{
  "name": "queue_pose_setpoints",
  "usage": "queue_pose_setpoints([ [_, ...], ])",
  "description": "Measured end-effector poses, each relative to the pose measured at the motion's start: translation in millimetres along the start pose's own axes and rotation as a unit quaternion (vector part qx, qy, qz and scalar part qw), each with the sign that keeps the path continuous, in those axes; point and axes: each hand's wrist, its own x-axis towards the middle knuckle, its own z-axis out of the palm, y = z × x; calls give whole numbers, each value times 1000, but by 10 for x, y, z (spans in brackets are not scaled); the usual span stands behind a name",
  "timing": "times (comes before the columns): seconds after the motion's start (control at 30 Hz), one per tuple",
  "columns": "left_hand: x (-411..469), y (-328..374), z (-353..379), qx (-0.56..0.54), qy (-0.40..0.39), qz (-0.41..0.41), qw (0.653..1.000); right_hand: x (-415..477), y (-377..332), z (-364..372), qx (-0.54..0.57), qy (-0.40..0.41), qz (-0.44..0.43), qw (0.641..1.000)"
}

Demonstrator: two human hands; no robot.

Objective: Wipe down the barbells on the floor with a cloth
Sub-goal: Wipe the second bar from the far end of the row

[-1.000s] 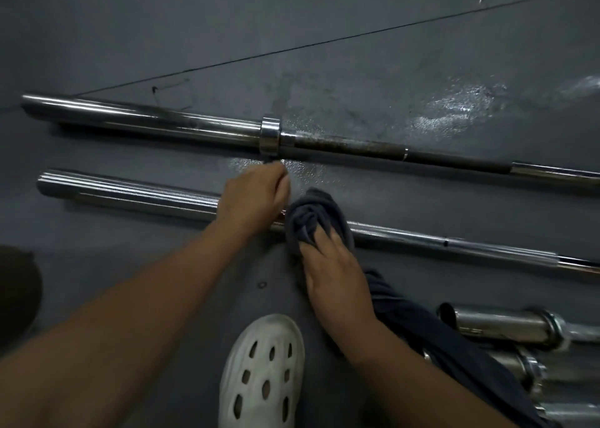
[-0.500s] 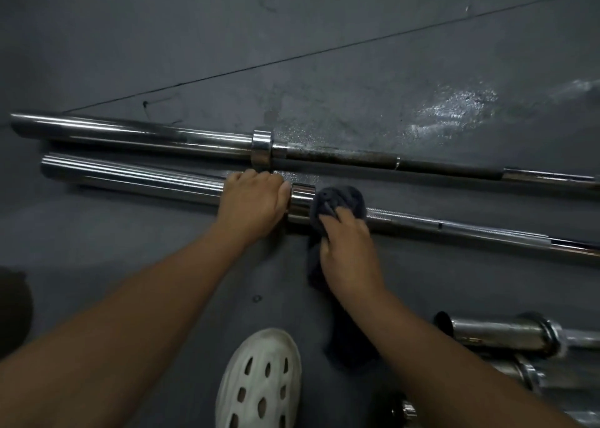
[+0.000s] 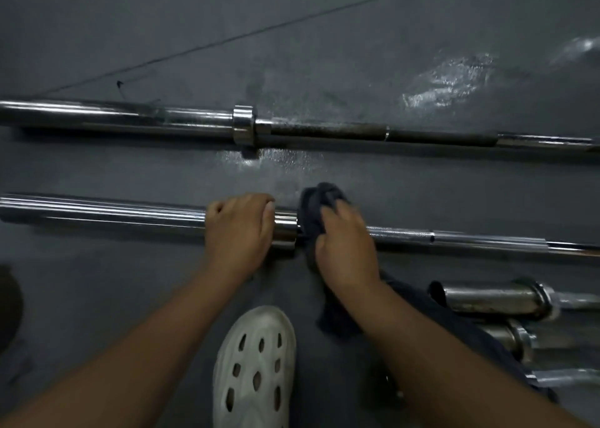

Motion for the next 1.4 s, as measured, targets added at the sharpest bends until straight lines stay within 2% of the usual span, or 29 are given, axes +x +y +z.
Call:
queue_pose_setpoints([
  [0.13, -164, -28, -45, -24, -23, 27, 999, -222, 110, -55, -51, -88, -101, 990],
  [0.17, -153, -46, -81, -41, -28, 19, 999, -216, 283, -153, -68, -91, -84, 990],
  [0.27, -55, -9, -107, -38, -29, 7, 999, -224, 779, -342, -92, -52, 52, 993],
  [0.33, 20, 115, -23, -20, -35, 23, 999, -311, 714, -254, -93, -22, 70, 993],
  [0.47, -1, 249, 139, 32, -81, 79, 993, -377, 59, 68, -45, -36, -51, 997],
  [0.53, -27, 205, 122, 36, -88, 85, 992, -327, 3, 75, -47, -41, -58, 996],
  [0.6, -51, 178, 89, 34, -94, 95, 991, -307, 192, -8, -94, -47, -66, 992],
  [0.8, -249, 123, 125, 22, -60, 114, 991, -368, 1093, -487, -186, -58, 55, 979],
  [0.9, -430, 108, 134, 20, -37, 139, 989, -422, 1228, -603, -195, -71, 90, 974],
  [1.0, -593, 39, 155, 16, -39, 141, 989, -507, 1034, -592, -148, -47, 104, 982],
  [1.07, -640, 46, 132, 22, -56, 126, 990, -589, 815, -542, -103, -50, 67, 991],
  [1.13, -632, 120, 67, 22, -79, 115, 990, -694, 611, -519, -37, -107, 42, 993],
  [1.23, -597, 250, -77, 23, -105, 120, 987, -851, 493, -552, 142, -192, 112, 965],
  [1.33, -669, 351, -219, 23, -85, 121, 989, -1009, 510, -642, 271, -139, 155, 940],
  [1.4, -770, 461, -314, 24, -53, 133, 989, -1124, 531, -747, 298, -97, 147, 938],
])
